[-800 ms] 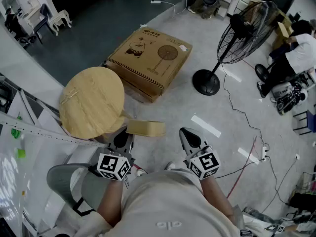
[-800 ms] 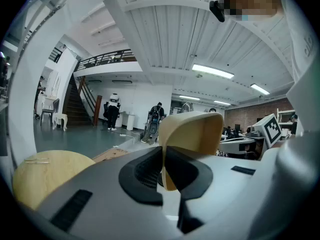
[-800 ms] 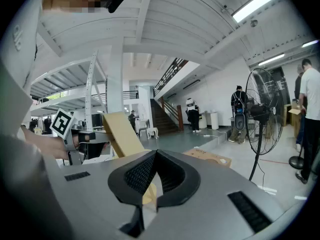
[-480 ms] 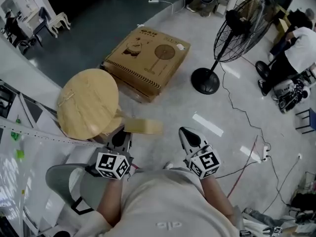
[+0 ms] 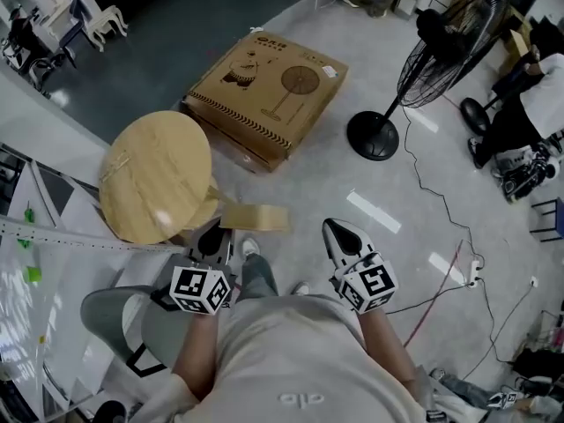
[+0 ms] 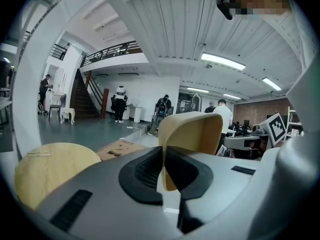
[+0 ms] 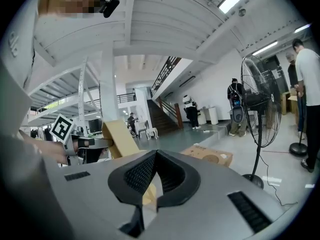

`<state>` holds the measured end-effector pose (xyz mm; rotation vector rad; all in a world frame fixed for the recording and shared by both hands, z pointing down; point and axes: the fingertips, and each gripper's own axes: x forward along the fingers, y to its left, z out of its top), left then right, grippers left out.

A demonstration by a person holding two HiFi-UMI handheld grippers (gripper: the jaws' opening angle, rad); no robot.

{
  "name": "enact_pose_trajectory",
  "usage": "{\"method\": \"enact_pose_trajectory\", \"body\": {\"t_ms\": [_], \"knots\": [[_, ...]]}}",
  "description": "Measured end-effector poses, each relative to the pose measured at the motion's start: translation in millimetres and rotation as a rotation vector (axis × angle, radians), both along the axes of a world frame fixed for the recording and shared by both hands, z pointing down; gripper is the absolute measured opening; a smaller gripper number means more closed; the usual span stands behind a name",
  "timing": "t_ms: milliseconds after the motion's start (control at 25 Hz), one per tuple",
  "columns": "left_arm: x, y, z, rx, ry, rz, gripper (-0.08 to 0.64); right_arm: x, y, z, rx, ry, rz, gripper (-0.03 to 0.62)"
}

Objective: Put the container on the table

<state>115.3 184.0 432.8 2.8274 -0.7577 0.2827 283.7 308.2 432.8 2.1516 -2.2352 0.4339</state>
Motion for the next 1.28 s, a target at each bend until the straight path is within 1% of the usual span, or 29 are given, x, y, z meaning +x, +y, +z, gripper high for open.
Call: {"method": "enact_pose_trajectory", "body": {"t_ms": [160, 360, 600, 760, 1040, 1160, 1280], "knots": [[0, -43, 6, -0.017, 0.0, 0.007, 0.028, -5, -46, 0, -0.013, 0.009, -0.007, 0.026], [-9, -125, 8, -0.027, 0.013, 0.003, 0.028, -16, -125, -2, -0.036, 0.032, -0.015, 0.026], [-36, -214, 10, -0.051, 0.039, -0.002, 0.028, -46, -218, -5, -0.067, 0.069, -0.039, 0.026], [-61, -256, 20, -0.066, 0.029, -0.022, 0.028, -68, -265, -8, -0.071, 0.083, -0.065, 0.026], [-99, -298, 37, -0.113, 0.006, -0.114, 0.028, -92, -326, 0, -0.11, 0.082, -0.147, 0.026], [-109, -310, 46, -0.133, 0.001, -0.166, 0.028, -98, -350, 5, -0.123, 0.082, -0.207, 0.026], [-124, -324, 56, -0.163, -0.011, -0.237, 0.029, -108, -378, 9, -0.134, 0.083, -0.285, 0.026]]}}
